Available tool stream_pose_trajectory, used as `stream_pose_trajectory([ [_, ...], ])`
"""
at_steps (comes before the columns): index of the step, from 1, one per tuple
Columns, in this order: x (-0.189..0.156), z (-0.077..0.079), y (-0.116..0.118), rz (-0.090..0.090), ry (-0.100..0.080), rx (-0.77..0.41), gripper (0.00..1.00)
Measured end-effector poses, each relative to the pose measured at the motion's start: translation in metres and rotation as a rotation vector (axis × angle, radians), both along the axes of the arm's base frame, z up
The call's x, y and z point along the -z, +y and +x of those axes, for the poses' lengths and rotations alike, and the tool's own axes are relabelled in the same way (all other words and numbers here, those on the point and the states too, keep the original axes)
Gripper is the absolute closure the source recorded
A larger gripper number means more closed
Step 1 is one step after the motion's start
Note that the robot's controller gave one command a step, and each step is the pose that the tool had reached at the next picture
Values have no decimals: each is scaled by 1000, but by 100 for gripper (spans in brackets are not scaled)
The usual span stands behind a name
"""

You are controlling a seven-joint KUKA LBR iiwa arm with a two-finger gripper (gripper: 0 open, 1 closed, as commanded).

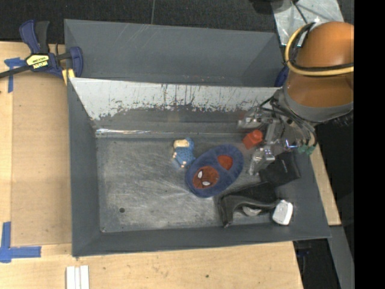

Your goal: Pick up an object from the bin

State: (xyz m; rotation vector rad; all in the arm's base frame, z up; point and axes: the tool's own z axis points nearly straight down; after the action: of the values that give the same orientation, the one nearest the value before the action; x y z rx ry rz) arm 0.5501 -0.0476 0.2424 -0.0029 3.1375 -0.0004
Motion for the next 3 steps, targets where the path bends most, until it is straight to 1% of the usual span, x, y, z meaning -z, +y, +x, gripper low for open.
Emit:
stream_pose_trajectory([
  [1,153,8,15,0,-13,-216,0],
  [2,149,10,15,-1,-18,-217,100],
  [3,131,-35,18,-4,-32,-204,100],
])
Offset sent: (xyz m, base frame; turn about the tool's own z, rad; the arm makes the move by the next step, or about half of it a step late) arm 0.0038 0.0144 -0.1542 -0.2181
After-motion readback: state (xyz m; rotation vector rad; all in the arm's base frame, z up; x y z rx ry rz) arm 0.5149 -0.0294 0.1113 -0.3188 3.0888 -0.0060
